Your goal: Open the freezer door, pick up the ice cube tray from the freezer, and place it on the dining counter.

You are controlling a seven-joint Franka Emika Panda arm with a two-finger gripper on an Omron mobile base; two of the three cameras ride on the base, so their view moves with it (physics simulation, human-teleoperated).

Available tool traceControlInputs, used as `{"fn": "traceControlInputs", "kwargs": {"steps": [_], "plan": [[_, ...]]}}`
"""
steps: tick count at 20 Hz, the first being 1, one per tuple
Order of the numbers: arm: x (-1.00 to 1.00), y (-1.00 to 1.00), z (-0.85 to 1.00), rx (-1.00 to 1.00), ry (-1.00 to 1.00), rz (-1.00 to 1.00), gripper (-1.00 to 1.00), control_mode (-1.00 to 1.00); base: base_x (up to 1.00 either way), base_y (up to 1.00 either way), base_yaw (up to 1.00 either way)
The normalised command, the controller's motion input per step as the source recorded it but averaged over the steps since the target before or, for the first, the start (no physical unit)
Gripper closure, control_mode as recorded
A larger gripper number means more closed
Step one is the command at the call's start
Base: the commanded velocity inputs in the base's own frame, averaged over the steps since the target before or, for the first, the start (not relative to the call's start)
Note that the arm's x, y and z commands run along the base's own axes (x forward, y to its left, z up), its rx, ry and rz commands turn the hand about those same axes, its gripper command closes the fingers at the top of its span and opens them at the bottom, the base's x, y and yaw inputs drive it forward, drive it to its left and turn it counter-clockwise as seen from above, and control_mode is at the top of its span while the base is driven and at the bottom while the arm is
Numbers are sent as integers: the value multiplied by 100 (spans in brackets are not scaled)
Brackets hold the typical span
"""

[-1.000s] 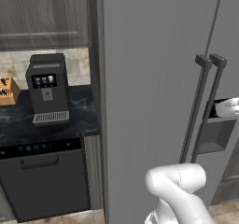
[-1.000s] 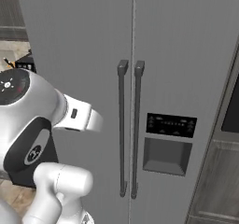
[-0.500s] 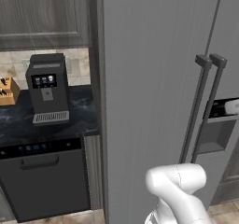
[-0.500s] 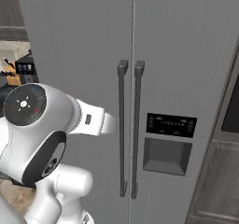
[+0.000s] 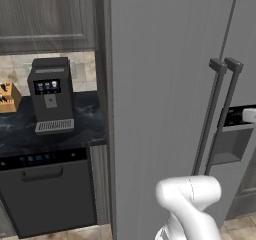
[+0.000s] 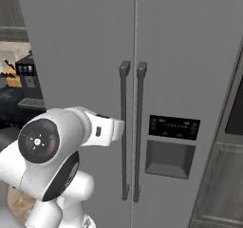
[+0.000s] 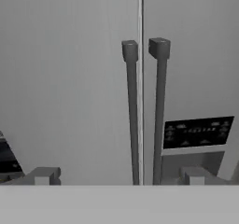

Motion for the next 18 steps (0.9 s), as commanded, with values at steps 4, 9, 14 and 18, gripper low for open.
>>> {"fn": "traceControlInputs", "kwargs": {"steps": [4, 9, 14, 18], "plan": [[28, -15, -1, 0, -12, 0, -100, -100, 0, 0, 0], [34, -17, 0, 0, -4, 0, -100, -100, 0, 0, 0], [33, -13, 0, 0, -6, 0, -100, -100, 0, 0, 0], [29, -13, 0, 0, -8, 0, -100, -100, 0, 0, 0]]}}
